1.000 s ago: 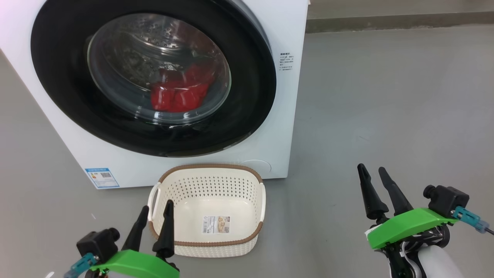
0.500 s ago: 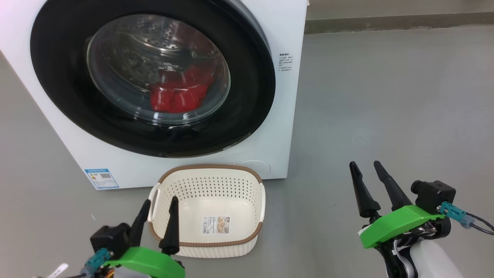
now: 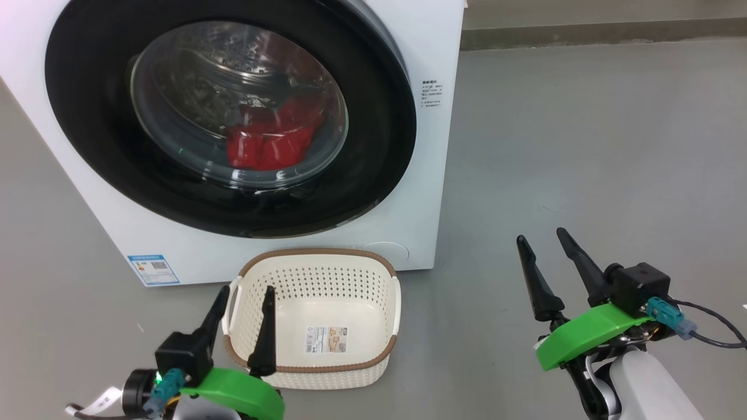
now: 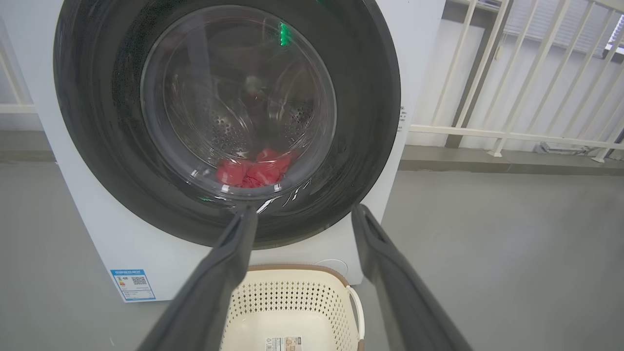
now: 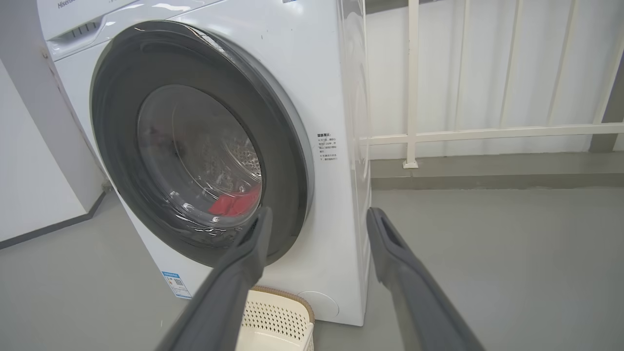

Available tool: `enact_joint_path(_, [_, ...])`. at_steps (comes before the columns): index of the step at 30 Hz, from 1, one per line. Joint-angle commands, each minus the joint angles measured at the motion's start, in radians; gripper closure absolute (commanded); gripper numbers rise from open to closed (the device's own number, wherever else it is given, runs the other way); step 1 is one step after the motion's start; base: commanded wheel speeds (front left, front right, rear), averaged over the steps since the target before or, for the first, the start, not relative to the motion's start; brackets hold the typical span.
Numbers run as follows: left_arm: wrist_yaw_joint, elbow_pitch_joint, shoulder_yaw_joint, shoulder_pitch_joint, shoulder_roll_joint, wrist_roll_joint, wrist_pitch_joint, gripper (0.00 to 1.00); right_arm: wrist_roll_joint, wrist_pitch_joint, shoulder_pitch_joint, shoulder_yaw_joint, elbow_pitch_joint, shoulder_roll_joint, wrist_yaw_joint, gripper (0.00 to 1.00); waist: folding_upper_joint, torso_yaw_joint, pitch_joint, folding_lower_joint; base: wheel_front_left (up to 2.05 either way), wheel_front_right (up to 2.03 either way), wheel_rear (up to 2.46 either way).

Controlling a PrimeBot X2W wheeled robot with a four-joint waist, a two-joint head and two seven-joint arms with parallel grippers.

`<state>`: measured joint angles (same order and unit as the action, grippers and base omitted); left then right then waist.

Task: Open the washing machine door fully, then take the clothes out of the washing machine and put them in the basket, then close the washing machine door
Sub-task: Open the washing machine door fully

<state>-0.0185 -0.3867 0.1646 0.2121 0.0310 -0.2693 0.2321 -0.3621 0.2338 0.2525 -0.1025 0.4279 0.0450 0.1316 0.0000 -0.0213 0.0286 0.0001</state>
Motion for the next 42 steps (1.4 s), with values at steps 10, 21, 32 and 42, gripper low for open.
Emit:
enact_joint_path(10, [-0.02,0.0,-0.01,0.065,0.019,0.057,0.03,0.0,0.083,0.028,0.066,-0.026,-0.014,0.005,-0.001,0.0,0.0,-0.001,0.0,-0.0001,0.0,0.0,0.0])
enact_joint_path(21, [-0.023,0.008,-0.009,0.068,0.019,0.05,0.03,0.0,0.085,0.028,0.066,-0.024,-0.019,0.005,-0.001,0.0,0.0,0.006,-0.014,-0.0001,0.0,0.0,0.0])
enact_joint_path(32, [-0.032,0.061,0.011,0.076,0.019,0.043,0.03,0.0,0.075,0.028,0.103,-0.012,-0.031,0.005,-0.001,0.0,0.0,0.021,-0.079,-0.0001,0.0,0.0,0.0])
enact_joint_path(42, [-0.049,0.149,0.062,0.108,0.019,0.024,0.03,0.0,0.022,0.028,0.206,0.008,-0.041,0.005,-0.001,1.0,0.0,0.053,-0.178,-0.0001,0.0,0.0,0.0])
